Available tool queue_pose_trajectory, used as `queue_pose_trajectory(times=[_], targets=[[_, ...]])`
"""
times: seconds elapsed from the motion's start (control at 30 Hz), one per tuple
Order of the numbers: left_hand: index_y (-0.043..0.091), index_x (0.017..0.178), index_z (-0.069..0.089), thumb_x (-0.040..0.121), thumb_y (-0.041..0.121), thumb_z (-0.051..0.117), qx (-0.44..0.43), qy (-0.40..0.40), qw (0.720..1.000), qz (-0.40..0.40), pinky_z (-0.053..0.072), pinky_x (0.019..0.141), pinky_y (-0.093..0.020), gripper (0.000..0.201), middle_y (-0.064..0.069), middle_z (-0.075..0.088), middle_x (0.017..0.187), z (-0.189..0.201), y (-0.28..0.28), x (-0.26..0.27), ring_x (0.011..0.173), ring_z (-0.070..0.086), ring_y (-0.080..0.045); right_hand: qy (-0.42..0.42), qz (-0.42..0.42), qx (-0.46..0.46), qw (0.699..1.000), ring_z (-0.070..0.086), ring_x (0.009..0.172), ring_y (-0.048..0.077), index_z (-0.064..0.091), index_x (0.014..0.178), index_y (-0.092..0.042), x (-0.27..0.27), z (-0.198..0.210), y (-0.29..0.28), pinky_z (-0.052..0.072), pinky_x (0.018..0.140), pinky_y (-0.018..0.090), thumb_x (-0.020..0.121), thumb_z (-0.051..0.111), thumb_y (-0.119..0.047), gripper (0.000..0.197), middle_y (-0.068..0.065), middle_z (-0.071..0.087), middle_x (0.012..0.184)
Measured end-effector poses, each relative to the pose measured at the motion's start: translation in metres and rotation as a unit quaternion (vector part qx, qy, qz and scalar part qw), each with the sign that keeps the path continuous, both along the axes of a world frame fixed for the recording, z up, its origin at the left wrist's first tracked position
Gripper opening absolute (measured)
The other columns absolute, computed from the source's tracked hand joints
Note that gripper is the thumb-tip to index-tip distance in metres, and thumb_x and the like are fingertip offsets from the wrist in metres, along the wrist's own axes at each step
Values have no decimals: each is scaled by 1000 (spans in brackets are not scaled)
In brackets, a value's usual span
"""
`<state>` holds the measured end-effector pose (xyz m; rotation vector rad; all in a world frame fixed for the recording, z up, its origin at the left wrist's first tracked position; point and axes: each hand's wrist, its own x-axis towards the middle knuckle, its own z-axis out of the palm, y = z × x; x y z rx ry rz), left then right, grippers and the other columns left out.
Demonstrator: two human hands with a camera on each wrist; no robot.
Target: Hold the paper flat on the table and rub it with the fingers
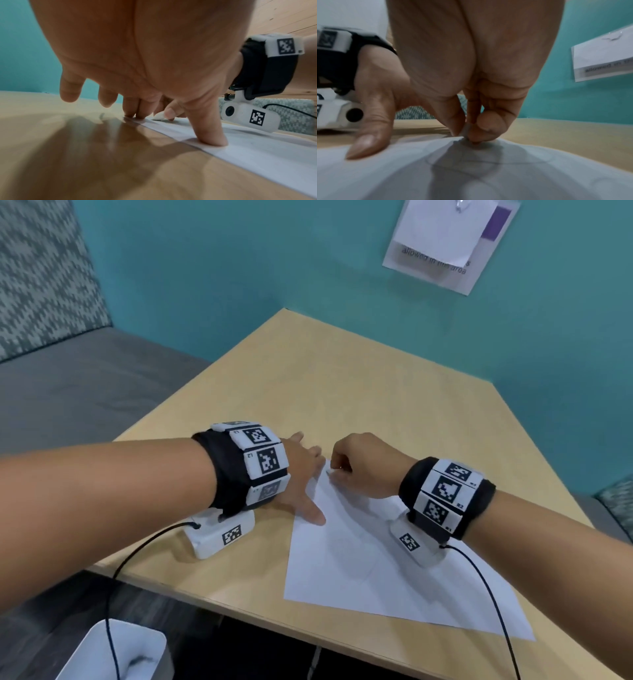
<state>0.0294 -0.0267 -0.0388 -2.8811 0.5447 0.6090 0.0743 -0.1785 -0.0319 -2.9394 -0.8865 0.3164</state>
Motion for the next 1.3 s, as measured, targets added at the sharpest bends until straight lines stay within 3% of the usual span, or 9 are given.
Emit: queue_pose_trajectory(times=[0.17, 0.37, 0.47, 0.63, 0.83, 0.93, 1.07, 1.13, 1.3], targets=[[17, 160, 5, 83, 80, 44, 5, -8, 1000, 3, 2, 118, -53, 106, 3, 6, 167, -6, 3, 1, 152, -8, -32, 3, 12, 10, 1000, 57, 72, 19, 66, 84, -11, 10, 6, 1, 41, 59, 25, 90, 63, -26, 16, 1, 63, 80], [38, 157, -3, 77, 84, 46, -23, 6, 1000, 18, 3, 114, -70, 104, 12, -12, 166, -17, 9, 5, 151, -19, -33, 48, 70, 18, 996, 49, 60, 9, 60, 77, -16, 1, 2, 5, 34, 53, 20, 88, 65, -19, 12, -8, 55, 69], [29, 158, -11, 79, 84, 45, -6, 7, 1000, 18, 5, 115, -68, 111, 10, -12, 166, -15, 8, 5, 151, -17, -32, 19, 33, 31, 999, 52, 66, 14, 67, 87, -10, 13, 6, 3, 36, 54, 19, 88, 65, -20, 10, -7, 56, 72], [39, 156, -8, 79, 83, 45, -14, 22, 1000, 15, 1, 115, -69, 104, 13, -13, 166, -14, 9, 5, 151, -18, -33, 62, 64, 23, 996, 51, 64, 19, 66, 85, 3, 2, 2, 6, 41, 56, 27, 85, 62, -13, 17, 12, 66, 77], [28, 158, -12, 81, 82, 45, 4, 22, 1000, 19, 2, 116, -66, 110, 9, -15, 166, -11, 5, 5, 151, -19, -31, 38, 11, 17, 999, 46, 64, 20, 66, 90, 8, 15, 7, 3, 40, 58, 31, 85, 60, -15, 25, 26, 69, 92], [36, 157, -10, 78, 84, 47, -12, 24, 1000, 17, 0, 114, -69, 108, 10, -15, 166, -13, 9, 6, 151, -19, -32, 56, 47, -5, 997, 50, 63, 21, 65, 86, 4, 1, 4, 7, 41, 57, 29, 87, 60, -15, 20, 17, 67, 81], [25, 158, -11, 80, 83, 43, 22, 18, 999, 16, 4, 115, -68, 111, 8, -14, 166, -10, 6, 4, 151, -17, -32, 27, 1, 1, 1000, 57, 73, 34, 68, 93, 5, 15, 11, -1, 45, 62, 32, 87, 60, -17, 24, 22, 70, 93], [24, 158, -10, 80, 84, 43, 20, 14, 1000, 12, 5, 115, -68, 112, 7, -14, 166, -10, 6, 5, 151, -16, -32, 25, 7, -5, 1000, 59, 73, 30, 67, 90, 1, 13, 10, -2, 49, 64, 35, 88, 59, -18, 20, 17, 71, 89], [26, 159, -7, 78, 85, 45, 17, 18, 1000, 11, 5, 114, -70, 113, 8, -11, 167, -13, 9, 7, 151, -16, -32, 24, 45, -10, 999, 52, 70, 15, 58, 83, -18, 0, 5, -3, 38, 60, 23, 91, 60, -21, 9, -6, 55, 75]])
